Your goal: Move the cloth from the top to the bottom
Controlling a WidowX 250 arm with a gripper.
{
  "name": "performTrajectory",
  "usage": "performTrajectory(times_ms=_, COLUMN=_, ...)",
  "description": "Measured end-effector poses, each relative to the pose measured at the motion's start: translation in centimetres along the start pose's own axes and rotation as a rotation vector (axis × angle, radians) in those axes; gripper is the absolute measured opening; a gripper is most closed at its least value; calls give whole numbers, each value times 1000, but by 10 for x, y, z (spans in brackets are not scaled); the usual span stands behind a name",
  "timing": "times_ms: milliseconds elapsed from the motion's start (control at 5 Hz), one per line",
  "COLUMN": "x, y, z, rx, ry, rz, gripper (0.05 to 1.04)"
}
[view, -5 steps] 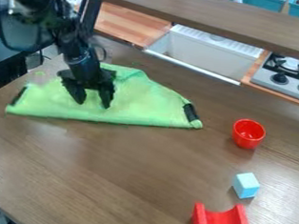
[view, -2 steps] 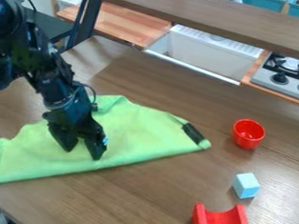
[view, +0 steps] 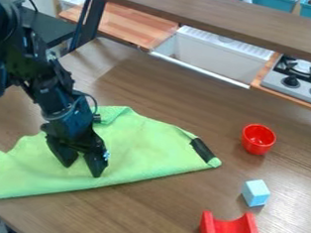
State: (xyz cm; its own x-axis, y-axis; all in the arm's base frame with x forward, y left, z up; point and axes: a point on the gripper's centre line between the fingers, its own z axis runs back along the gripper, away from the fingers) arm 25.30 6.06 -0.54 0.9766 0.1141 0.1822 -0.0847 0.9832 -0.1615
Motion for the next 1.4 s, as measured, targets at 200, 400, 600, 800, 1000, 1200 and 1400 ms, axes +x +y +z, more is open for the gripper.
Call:
performTrajectory(times_ms=200, x=29, y=13, z=-2, rx=23, ry=-33, rz=36, gripper=999)
performTrajectory(times_ms=400, x=60, y=34, z=-4, rx=35, ry=-55, rz=92, gripper=999)
performTrajectory(times_ms=600, x=84, y=49, z=-5, rx=63, ry=-74, rz=103, gripper=999)
performTrajectory(times_ms=800, x=105, y=69, z=-5, rx=78, ry=-90, rz=138, gripper=999)
performTrajectory(times_ms=1000, x=118, y=74, z=-3, rx=78, ry=-103, rz=149, gripper=999)
performTrajectory(times_ms=1200, x=118, y=74, z=-1, rx=67, ry=-92, rz=155, gripper=998)
performTrajectory(times_ms=1400, x=114, y=71, z=9, rx=28, ry=-81, rz=184, gripper=997)
